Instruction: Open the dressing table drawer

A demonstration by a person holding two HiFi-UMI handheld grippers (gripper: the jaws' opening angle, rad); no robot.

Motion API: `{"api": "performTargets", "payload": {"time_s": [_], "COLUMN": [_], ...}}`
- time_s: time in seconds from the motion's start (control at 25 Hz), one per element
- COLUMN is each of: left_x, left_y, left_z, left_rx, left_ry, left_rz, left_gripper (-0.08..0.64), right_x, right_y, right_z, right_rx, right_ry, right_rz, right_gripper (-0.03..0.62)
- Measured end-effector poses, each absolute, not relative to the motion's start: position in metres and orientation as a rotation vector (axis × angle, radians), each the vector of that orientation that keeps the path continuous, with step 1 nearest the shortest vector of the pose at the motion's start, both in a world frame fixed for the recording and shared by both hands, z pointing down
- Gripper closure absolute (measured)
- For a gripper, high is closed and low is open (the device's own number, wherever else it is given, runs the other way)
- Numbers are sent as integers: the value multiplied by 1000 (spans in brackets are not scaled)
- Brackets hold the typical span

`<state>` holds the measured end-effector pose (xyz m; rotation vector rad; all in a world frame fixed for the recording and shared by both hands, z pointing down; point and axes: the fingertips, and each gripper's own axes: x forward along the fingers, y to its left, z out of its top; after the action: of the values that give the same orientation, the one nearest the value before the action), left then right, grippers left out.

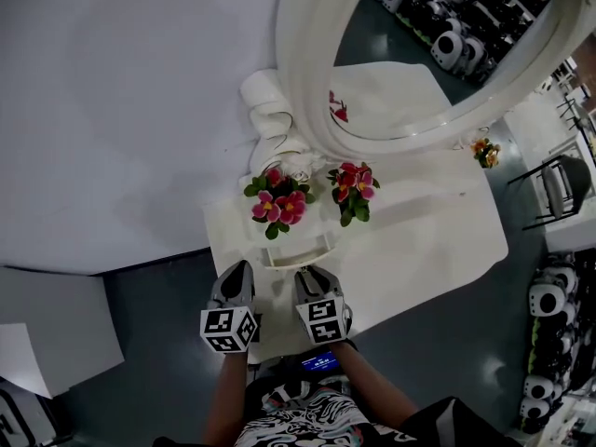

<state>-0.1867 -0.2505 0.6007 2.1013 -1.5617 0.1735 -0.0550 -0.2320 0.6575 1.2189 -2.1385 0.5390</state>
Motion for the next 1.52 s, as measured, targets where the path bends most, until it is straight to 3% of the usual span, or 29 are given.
{"api": "performTargets", "payload": {"time_s": [0.24, 0.32, 0.36, 0.76, 1.52], "left_x": [-181, -178, -175, -161, -165], "left_y": [-239, -236, -236, -216, -200], "left_z": [573, 560, 552, 502, 503], "left_rx": [2157, 2181, 2199, 2314, 2327], "left_ry": [-1574, -1576, -1575, -1544, -1525], "left_rz": [133, 113, 102, 26, 55], "left_gripper": [558, 558, 558, 558, 558], "right_x": [-46, -41, -38, -28, -22], "right_y": [-216, -214, -214, -200, -186], "right_z": [635, 619, 609, 533, 529], "right_rx": [1269, 1314, 1341, 1491, 1552], "right_ry": [-2162, -2190, -2208, -2334, -2295], "right_rz": [526, 491, 472, 400, 451], "right_gripper": [497, 585, 589, 591, 591]}}
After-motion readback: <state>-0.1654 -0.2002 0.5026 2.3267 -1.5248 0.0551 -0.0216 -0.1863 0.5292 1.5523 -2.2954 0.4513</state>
